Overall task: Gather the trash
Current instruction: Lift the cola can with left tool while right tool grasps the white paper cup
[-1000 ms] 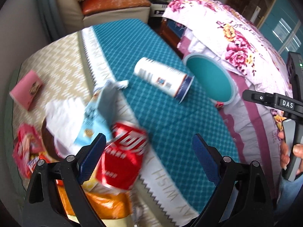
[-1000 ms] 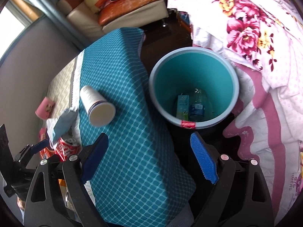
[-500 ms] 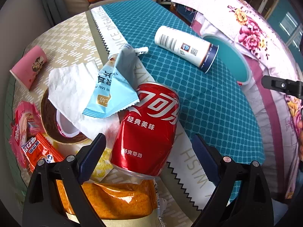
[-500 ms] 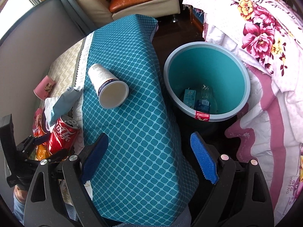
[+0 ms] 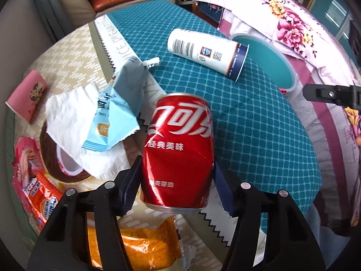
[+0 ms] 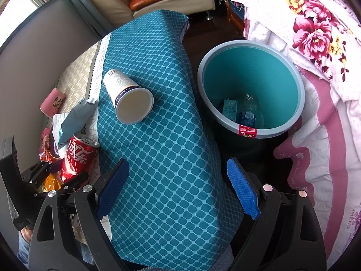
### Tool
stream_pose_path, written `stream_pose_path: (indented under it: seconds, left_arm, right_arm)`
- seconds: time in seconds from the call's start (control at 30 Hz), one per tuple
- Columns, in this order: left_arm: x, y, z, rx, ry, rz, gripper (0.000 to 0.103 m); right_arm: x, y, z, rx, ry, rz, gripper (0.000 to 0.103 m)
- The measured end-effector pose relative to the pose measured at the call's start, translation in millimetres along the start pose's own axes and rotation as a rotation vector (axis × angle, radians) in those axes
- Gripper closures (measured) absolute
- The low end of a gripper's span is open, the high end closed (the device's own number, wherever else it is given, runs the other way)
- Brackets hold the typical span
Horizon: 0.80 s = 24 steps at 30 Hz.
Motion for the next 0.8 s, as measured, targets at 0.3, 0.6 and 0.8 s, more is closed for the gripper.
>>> stream_pose_path:
  seconds: [0.3,0.6,0.8]
  left_arm:
    - [-6.5,10.4,0.2,0.057,-0.087,0.003,0.043]
    - [61.6,41.7,21.5,0.131,-0.171,-0.160,0.043]
    - [67.8,69.1,57.9,0.239,-0.145,-0.208,0.043]
  right_arm:
    - [-0.8,5.3,4.7,0.051,-0.026,0.016,0.019]
    - [7.4,53.4,14.4,0.120,-0.026,-0.038,0.019]
    - [-23.8,98.6,45.6,0.254,-0.030,0.020,0.019]
Point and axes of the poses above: each gripper's, at about its wrist camera, not at the fingertips, and x roughly against the way its jaws point, z to its left, y to its top, the point moved 1 cm from there along -x, roughly the way its jaws point, and after that the axes turned 10 degrees about x, right-handed, at the moved point
